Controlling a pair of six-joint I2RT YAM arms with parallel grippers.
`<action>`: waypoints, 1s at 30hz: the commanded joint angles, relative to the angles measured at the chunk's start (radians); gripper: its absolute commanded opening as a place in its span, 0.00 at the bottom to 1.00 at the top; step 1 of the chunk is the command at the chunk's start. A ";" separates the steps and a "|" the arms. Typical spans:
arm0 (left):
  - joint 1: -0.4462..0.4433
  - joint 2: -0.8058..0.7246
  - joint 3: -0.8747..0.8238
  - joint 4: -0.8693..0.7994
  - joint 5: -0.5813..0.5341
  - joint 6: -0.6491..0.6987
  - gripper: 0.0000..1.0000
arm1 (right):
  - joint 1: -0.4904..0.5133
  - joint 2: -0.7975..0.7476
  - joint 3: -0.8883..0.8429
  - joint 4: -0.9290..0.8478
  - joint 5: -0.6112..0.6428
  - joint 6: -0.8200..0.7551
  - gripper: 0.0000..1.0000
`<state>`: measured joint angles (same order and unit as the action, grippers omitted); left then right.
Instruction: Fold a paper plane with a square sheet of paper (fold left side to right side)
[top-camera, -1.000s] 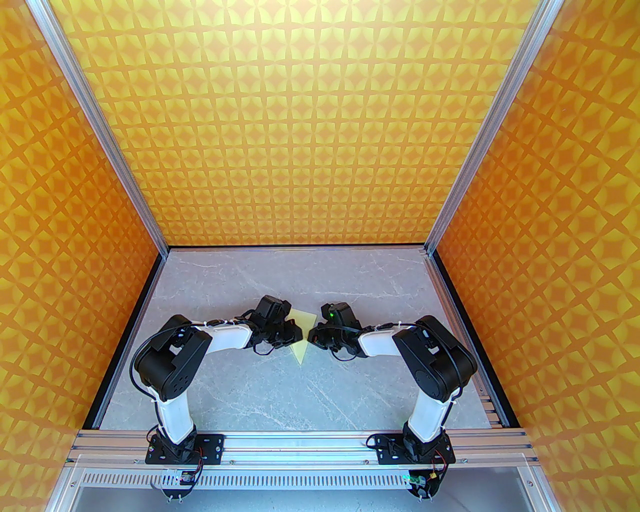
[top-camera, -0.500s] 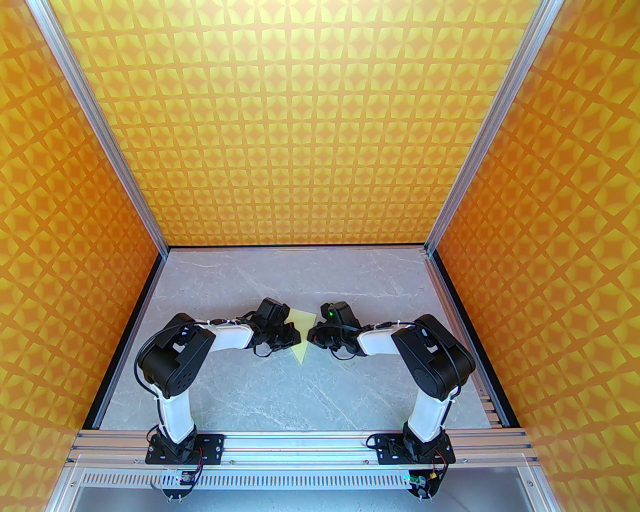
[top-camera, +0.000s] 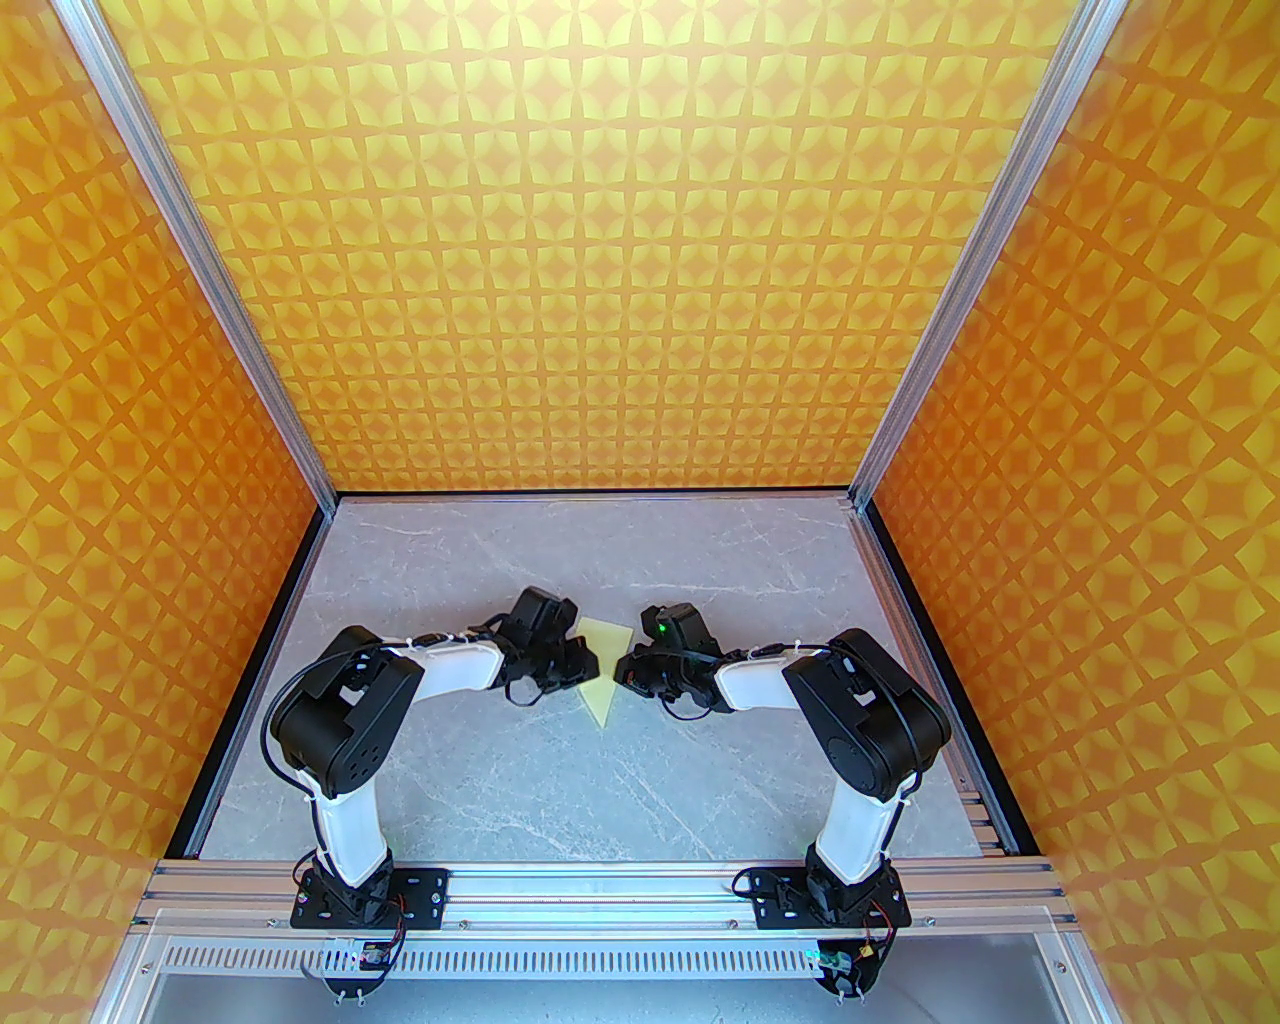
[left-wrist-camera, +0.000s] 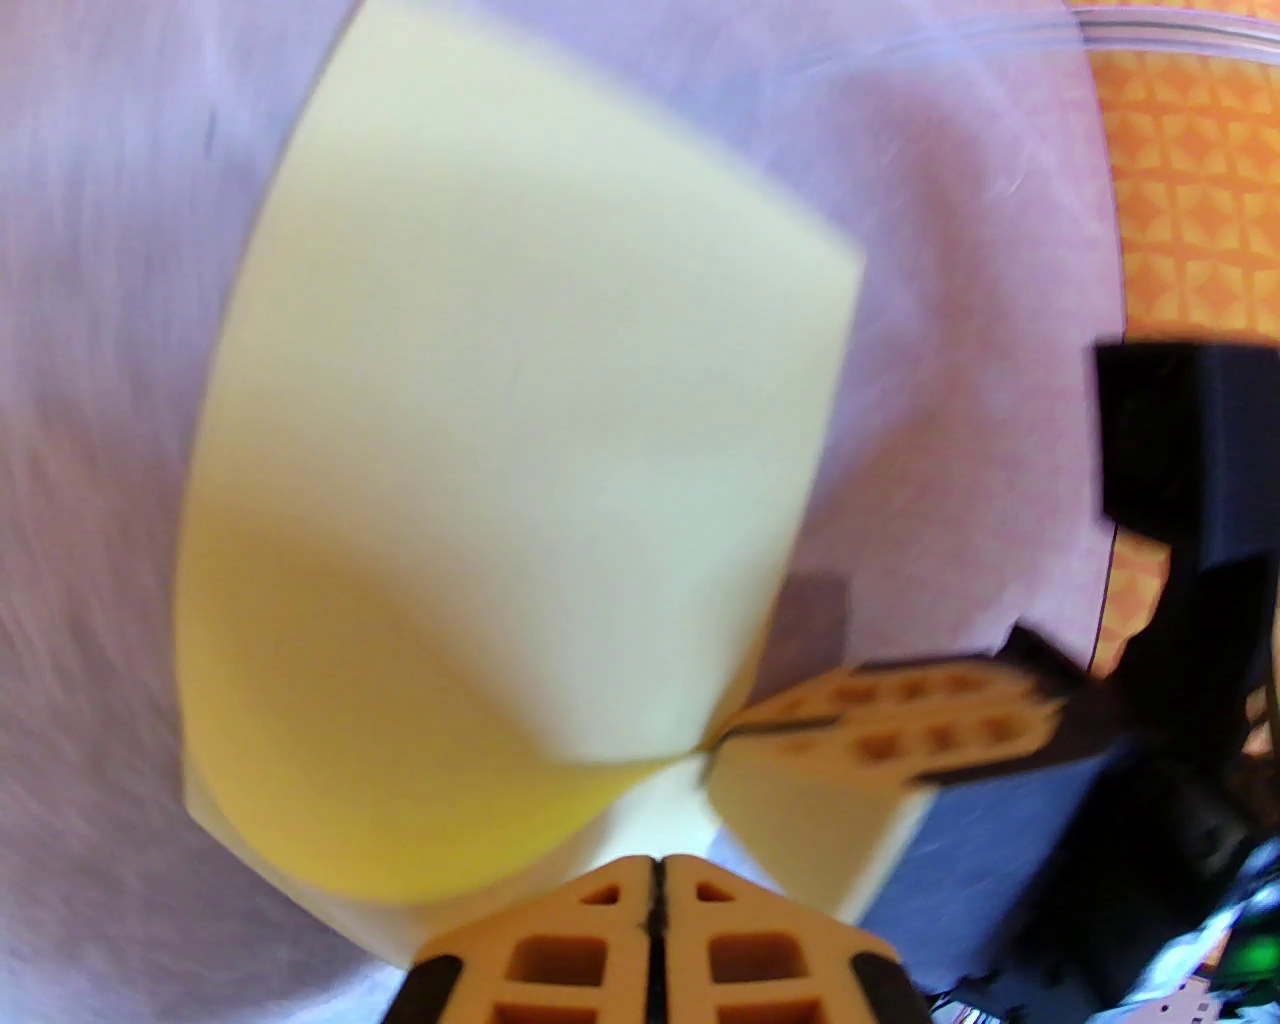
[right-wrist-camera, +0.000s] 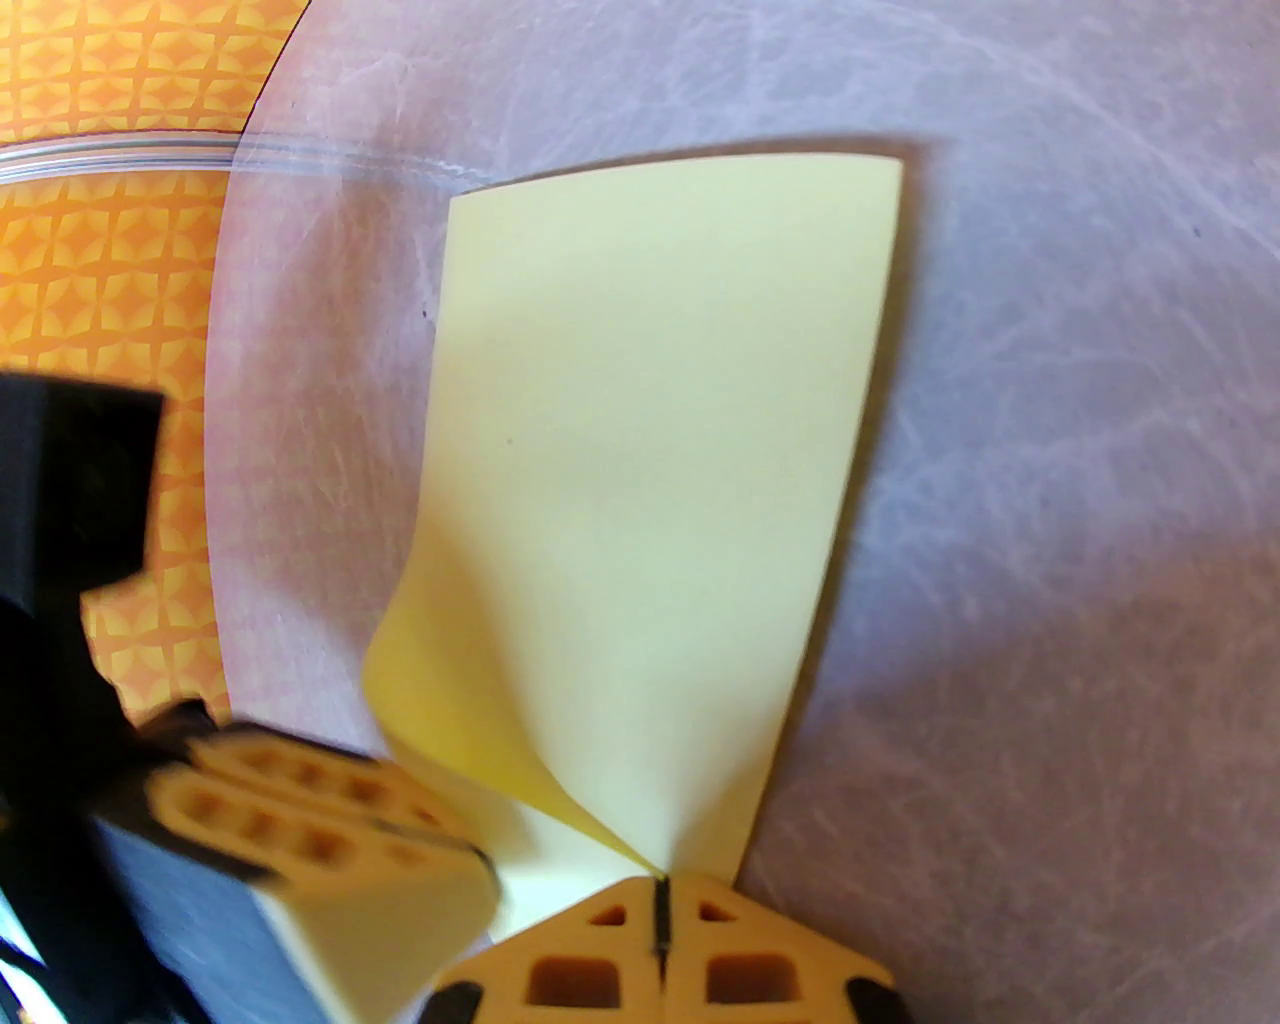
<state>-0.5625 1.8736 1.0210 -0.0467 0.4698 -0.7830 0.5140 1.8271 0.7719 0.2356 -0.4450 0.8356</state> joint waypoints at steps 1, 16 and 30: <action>0.015 0.005 0.028 -0.039 -0.015 0.043 0.07 | 0.001 0.022 0.005 -0.023 0.021 -0.018 0.00; 0.016 0.062 -0.022 -0.029 -0.018 0.058 0.06 | 0.002 0.018 -0.004 -0.019 0.022 -0.012 0.00; 0.053 0.035 0.039 -0.085 -0.005 0.100 0.07 | 0.002 0.007 -0.016 -0.019 0.029 -0.017 0.00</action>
<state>-0.5156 1.8980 1.0443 -0.0998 0.4694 -0.7147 0.5148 1.8271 0.7715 0.2359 -0.4446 0.8356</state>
